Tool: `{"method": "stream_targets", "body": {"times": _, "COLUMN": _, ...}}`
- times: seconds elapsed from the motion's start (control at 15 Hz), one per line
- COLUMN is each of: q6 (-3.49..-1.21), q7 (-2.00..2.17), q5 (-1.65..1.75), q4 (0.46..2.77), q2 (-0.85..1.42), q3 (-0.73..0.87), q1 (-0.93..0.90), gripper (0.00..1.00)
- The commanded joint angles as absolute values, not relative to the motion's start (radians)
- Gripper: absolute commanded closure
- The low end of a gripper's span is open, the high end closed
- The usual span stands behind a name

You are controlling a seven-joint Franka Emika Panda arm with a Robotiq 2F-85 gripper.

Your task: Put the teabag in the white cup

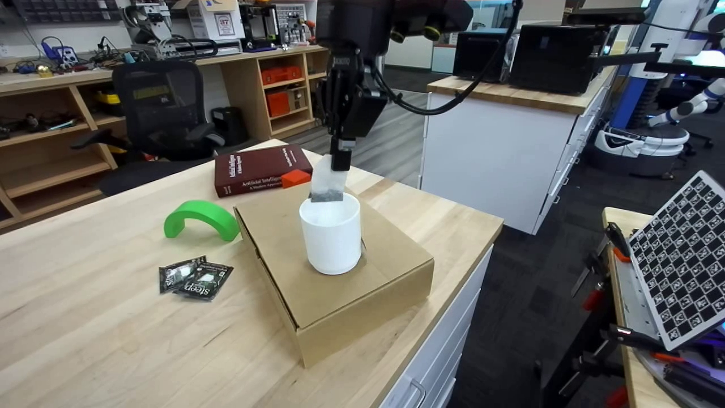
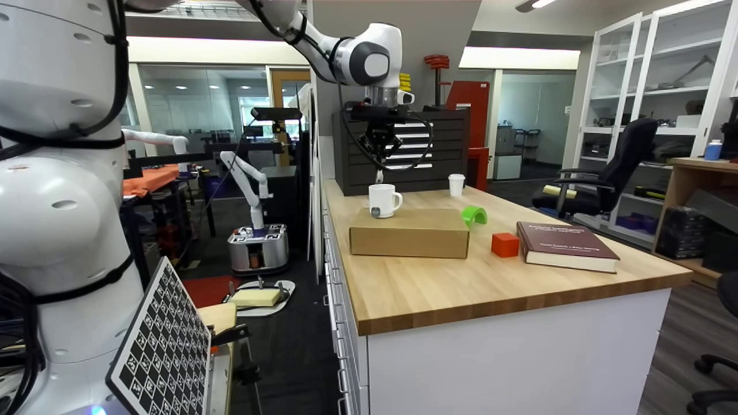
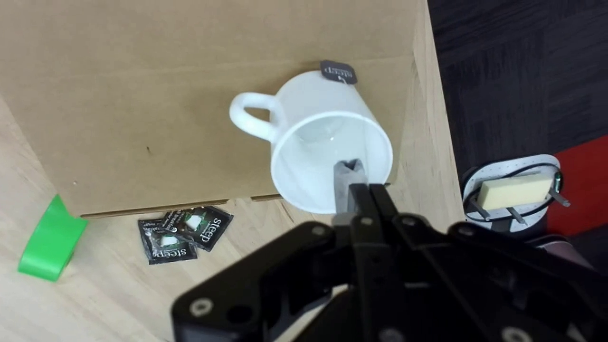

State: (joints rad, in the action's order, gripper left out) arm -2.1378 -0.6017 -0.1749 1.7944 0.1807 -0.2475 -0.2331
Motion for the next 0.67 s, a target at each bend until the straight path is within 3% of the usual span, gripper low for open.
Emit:
{"method": "stream_targets", "body": {"times": 0.0, "q6": -2.095, "q7": -0.572, "q5": -0.176, "q4": 1.794, "q2": 0.148, "q3": -0.259, "q1": -0.223, "gripper": 0.67}}
{"method": "stream_targets", "body": {"times": 0.53, "q6": -2.111, "q7": -0.55, "q5": -0.17, "q4": 1.797, "q2": 0.139, "q3": -0.258, "q1": -0.225, "gripper": 0.17}}
{"method": "stream_targets", "body": {"times": 0.6, "q6": -2.128, "q7": -0.583, "q5": -0.171, "q4": 1.787, "q2": 0.168, "q3": -0.262, "q1": -0.226, "gripper": 0.36}}
